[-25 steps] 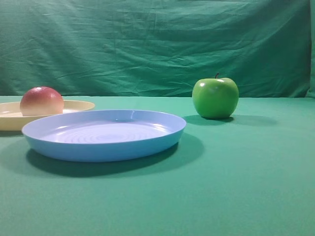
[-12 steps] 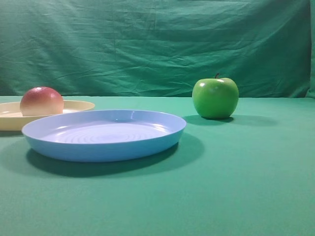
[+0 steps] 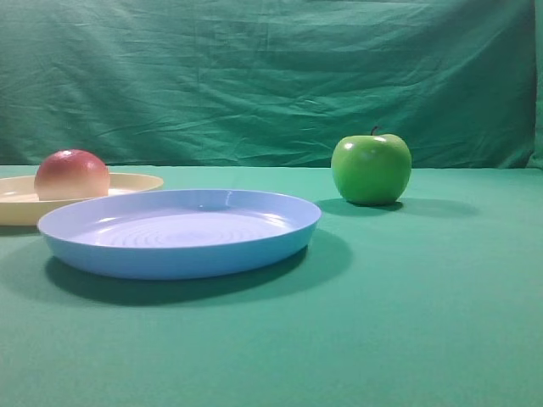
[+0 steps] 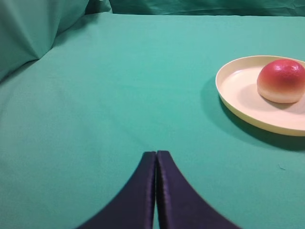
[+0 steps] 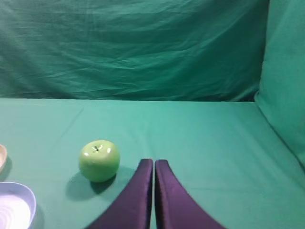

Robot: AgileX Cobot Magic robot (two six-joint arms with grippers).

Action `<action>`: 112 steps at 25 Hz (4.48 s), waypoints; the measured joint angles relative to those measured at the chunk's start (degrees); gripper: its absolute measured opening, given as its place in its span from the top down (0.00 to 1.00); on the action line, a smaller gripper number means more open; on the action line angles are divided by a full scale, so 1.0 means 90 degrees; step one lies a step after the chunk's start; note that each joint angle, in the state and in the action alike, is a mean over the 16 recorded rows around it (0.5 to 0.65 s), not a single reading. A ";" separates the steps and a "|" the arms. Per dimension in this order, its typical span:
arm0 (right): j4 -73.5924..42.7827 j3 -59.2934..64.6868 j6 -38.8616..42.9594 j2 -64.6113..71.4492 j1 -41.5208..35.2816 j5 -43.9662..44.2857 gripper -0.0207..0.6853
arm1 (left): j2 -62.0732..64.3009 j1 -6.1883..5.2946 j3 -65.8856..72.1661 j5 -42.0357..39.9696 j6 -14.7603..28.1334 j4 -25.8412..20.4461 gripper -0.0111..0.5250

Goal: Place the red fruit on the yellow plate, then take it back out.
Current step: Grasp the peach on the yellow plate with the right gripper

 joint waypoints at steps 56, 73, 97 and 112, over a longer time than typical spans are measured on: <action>0.1898 -0.1907 -0.0840 0.2180 0.0257 0.0690 0.97 | 0.0000 0.0000 0.0000 0.0000 0.0000 0.0000 0.98; 0.6094 -0.2472 -0.5010 0.4326 0.0585 0.1876 0.97 | 0.0000 0.0000 0.0000 0.0000 0.0000 0.0000 0.98; 0.1248 -0.6076 -0.2353 0.8621 0.3733 0.1654 0.97 | 0.0000 0.0000 0.0000 0.0000 0.0000 0.0000 0.98; 0.0654 -0.9393 -0.2592 1.2015 0.4719 0.1394 0.52 | 0.0000 0.0000 0.0000 0.0000 0.0000 0.0000 0.98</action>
